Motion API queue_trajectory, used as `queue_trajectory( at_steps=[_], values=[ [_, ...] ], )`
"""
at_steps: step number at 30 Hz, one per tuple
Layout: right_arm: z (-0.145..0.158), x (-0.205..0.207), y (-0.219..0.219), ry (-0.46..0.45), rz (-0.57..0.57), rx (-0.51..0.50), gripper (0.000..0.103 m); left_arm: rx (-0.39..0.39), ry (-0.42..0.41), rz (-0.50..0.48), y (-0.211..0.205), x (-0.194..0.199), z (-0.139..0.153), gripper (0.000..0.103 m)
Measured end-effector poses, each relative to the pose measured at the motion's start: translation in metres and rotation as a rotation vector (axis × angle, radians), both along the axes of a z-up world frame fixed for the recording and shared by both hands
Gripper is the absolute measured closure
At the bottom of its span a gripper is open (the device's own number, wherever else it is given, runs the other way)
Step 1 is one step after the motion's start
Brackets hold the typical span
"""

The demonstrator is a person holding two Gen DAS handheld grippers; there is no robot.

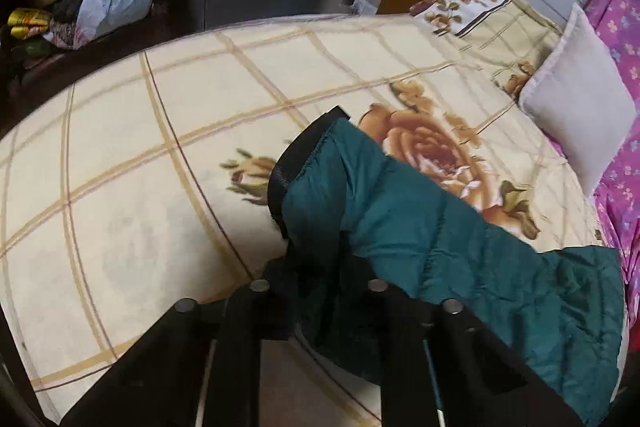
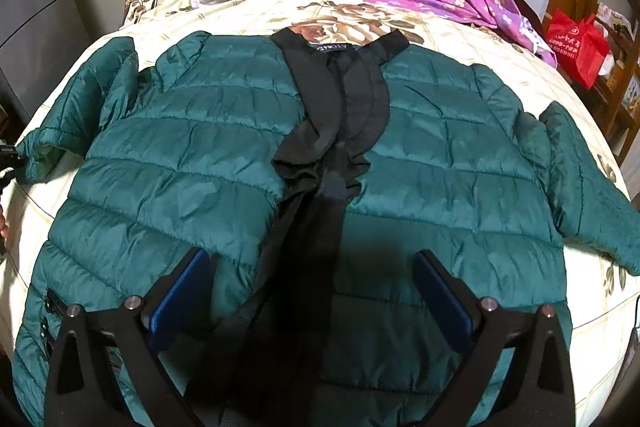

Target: Fold large clothes

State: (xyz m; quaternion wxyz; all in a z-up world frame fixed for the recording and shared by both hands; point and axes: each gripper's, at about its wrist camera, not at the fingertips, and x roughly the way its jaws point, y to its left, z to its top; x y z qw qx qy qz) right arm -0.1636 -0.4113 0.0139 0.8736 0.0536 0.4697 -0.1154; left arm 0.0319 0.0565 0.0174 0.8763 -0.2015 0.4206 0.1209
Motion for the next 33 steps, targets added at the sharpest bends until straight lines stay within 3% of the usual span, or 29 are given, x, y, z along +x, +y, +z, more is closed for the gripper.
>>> queue_trajectory(
  at_steps=[9,14,23,33],
  values=[
    [0.012,-0.010,-0.012,-0.027,-0.033,0.005,0.001,0.014,-0.204,-0.189,-0.060,-0.042,0.082,0.103],
    [0.020,-0.020,-0.019,-0.045,-0.047,-0.008,0.001,0.009,-0.247,-0.327,-0.114,-0.062,0.116,0.103],
    [0.030,-0.045,-0.048,-0.063,-0.102,-0.020,0.001,-0.019,-0.265,-0.552,-0.219,-0.099,0.139,0.103],
    [0.029,-0.069,-0.084,-0.062,-0.166,-0.020,0.001,-0.006,-0.241,-0.740,-0.332,-0.131,0.130,0.103]
  ],
)
